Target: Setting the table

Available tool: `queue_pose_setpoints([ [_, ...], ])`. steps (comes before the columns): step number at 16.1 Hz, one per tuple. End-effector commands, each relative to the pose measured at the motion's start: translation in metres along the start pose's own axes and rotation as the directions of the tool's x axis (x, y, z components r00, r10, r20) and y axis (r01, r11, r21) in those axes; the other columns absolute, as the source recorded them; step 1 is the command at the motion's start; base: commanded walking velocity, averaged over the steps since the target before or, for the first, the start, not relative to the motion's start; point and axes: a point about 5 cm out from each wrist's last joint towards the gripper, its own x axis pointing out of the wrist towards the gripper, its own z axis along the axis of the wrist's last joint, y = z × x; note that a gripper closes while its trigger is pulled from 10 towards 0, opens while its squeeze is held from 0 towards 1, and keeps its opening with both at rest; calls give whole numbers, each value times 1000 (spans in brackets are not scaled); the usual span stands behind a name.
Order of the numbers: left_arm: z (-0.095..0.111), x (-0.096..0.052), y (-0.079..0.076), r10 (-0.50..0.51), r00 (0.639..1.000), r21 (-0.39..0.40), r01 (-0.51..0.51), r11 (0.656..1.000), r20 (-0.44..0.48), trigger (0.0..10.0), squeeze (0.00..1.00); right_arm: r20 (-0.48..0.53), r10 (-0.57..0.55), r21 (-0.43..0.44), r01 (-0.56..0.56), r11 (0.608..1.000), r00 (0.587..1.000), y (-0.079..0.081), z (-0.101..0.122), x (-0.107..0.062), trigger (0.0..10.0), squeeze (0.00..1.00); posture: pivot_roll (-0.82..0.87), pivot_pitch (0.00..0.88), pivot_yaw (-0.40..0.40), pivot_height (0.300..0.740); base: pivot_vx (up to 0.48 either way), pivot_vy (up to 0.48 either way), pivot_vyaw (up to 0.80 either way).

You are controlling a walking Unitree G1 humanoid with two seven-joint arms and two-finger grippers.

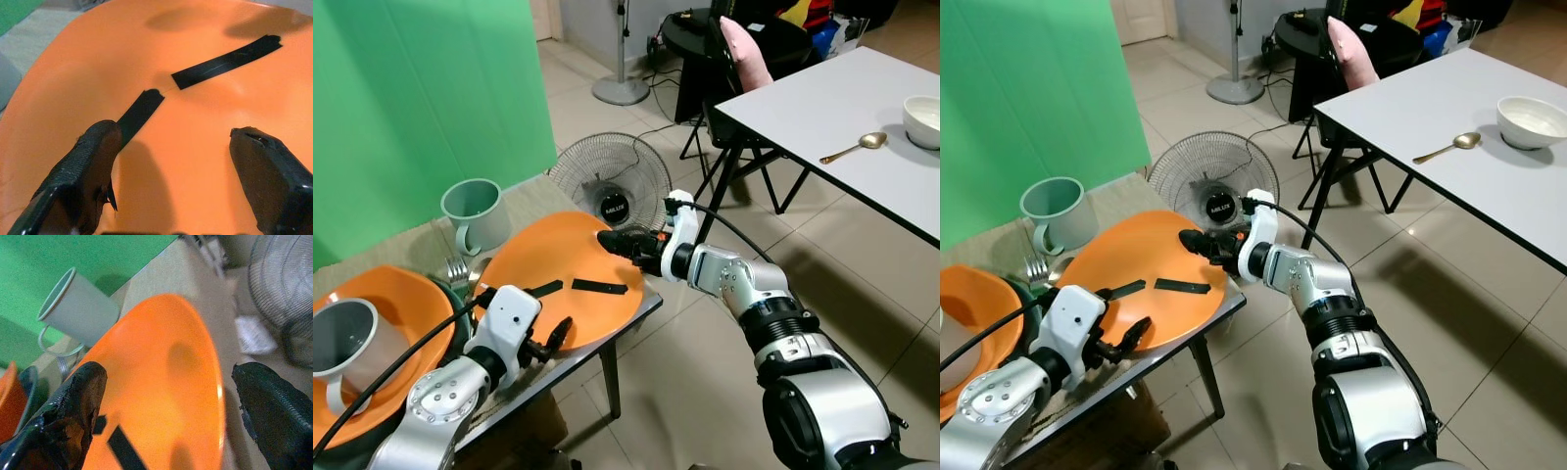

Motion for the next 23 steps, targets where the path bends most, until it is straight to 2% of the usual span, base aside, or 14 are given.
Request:
queue_pose_setpoints([
  [1, -10, 3, -4, -25, 999, 2, 25, 1000, -43, 10000, 0, 14, 24, 15, -24, 1000, 1000, 3, 7, 0, 10000, 0, -37, 68, -1, 740, 0, 0, 0],
  [10, -22, 7, -15, -98, 994, 14, 99, 995, -51, 10000, 0, 16, 184, 164, -184, 969, 983, 11, 7, -3, 10000, 0, -45, 68, -4, 740, 0, 0, 0],
  [15, -23, 8, -17, -106, 994, 12, 106, 994, -41, 10000, 0, -7, 239, 190, -234, 954, 971, 13, 3, -7, 10000, 0, -50, 71, -8, 740, 0, 0, 0],
  [18, -24, 9, -17, -104, 994, 14, 105, 994, -30, 10000, 0, -57, 256, 187, -242, 952, 965, 14, -6, -6, 10000, 0, -50, 69, -11, 740, 0, 0, 0],
  [19, -23, 10, -17, -104, 994, 14, 104, 994, -29, 10000, 0, -68, 257, 182, -241, 953, 964, 15, -9, -6, 8706, 0, -50, 69, -11, 740, 0, 0, 0],
  [20, -23, 10, -17, -102, 994, 15, 102, 995, -24, 10000, 0, -90, 254, 169, -237, 957, 963, 15, -13, -5, 6549, 0, -49, 64, -13, 740, 0, 0, 0],
  [22, -23, 11, -16, -100, 995, 17, 100, 995, -18, 10000, 0, -115, 255, 163, -235, 958, 960, 15, -21, -4, 3765, 0, -48, 60, -14, 740, 0, 0, 0],
  [23, -23, 11, -16, -100, 995, 17, 100, 995, -17, 10000, 0, -117, 255, 164, -235, 958, 960, 15, -22, -4, 3529, 0, -48, 60, -14, 740, 0, 0, 0],
])
